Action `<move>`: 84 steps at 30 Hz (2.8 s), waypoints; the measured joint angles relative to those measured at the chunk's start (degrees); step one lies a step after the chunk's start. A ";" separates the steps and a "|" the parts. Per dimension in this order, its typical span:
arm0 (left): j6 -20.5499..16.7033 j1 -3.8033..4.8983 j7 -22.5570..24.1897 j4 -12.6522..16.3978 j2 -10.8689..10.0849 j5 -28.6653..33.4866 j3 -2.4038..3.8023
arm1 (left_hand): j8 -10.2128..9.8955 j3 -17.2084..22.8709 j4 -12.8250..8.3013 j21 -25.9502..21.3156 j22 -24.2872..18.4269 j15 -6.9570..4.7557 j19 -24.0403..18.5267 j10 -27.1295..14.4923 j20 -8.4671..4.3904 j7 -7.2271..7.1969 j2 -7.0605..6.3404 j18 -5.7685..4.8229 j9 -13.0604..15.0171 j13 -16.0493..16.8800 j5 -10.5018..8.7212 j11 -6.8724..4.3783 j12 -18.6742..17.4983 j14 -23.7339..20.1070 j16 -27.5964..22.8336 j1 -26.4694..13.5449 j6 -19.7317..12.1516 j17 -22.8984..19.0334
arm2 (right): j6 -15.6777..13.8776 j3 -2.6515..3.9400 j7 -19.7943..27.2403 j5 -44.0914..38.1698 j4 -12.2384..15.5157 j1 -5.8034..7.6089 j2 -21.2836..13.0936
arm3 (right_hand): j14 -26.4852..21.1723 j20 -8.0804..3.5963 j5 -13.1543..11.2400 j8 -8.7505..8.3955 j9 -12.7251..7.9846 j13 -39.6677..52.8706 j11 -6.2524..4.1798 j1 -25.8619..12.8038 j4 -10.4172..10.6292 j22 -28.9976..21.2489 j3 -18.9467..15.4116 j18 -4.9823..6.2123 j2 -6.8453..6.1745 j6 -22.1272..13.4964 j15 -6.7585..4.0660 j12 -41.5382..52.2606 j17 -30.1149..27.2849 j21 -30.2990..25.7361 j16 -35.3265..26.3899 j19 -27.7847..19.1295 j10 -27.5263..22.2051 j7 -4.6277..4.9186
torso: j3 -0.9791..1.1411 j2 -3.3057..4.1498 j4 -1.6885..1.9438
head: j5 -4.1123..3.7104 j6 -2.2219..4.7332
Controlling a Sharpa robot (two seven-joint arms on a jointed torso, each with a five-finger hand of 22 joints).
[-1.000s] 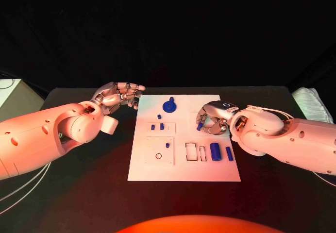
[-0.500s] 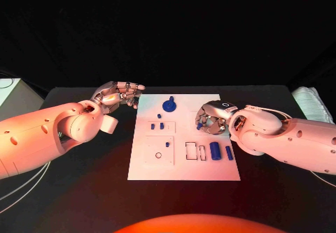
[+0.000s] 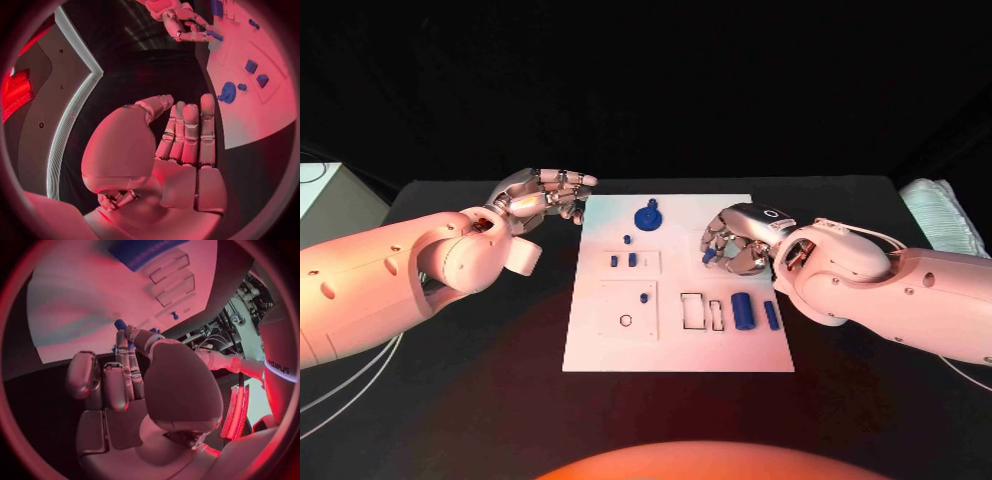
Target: Assemble the parts on the task board
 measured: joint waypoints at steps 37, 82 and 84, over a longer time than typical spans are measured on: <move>0.39 -0.01 -0.30 -0.75 0.87 -0.07 -0.01 | 0.00 -0.16 0.16 0.00 -0.10 0.00 0.00 -0.01 0.00 0.00 0.00 0.00 0.00 -0.09 0.00 0.00 0.00 0.00 -0.23 0.00 0.00 -0.17 | -1.92 -0.82 3.66 3.35 3.78 -4.92 12.60 | 0.00 0.01 0.02 0.00 0.00 0.36 0.05 -0.06 -0.31 -0.88 0.64 0.00 0.06 0.07 0.01 -0.24 -0.53 -0.72 -0.03 0.00 0.05 -0.07 | -0.15 0.09 0.00 | 2.16 -0.31; 0.49 -0.01 -0.67 -0.70 0.65 -0.09 -0.01 | 0.00 -0.15 0.15 -0.37 -0.19 0.00 0.00 -0.01 0.00 0.00 0.00 0.00 0.00 -0.19 0.00 0.00 0.00 0.00 -0.23 0.00 0.00 -0.17 | 0.77 -1.04 1.21 -4.83 1.44 -6.86 14.28 | 0.01 -0.17 0.10 0.26 0.00 0.52 0.12 -0.05 -0.54 -0.99 0.71 0.00 0.05 -0.13 0.02 -0.32 -0.70 -0.73 -0.04 -0.19 0.12 0.13 | -0.07 0.08 -0.04 | 2.43 -1.35; 0.50 -0.01 -0.69 -0.67 0.65 -0.09 -0.01 | 0.00 -0.15 0.15 -0.37 -0.24 0.00 0.00 -0.01 0.00 0.00 0.20 0.00 0.00 -0.24 0.00 0.00 0.00 0.00 -0.23 -0.20 0.00 -0.16 | 0.91 -1.05 1.07 -4.93 1.20 -6.88 14.66 | 0.01 -0.20 0.10 0.33 0.00 0.62 0.12 -0.05 -0.54 -1.24 0.71 0.00 0.05 -0.13 0.02 -0.32 -0.99 -1.25 -0.04 -0.22 0.12 0.13 | -0.07 0.08 -0.07 | 2.43 -1.36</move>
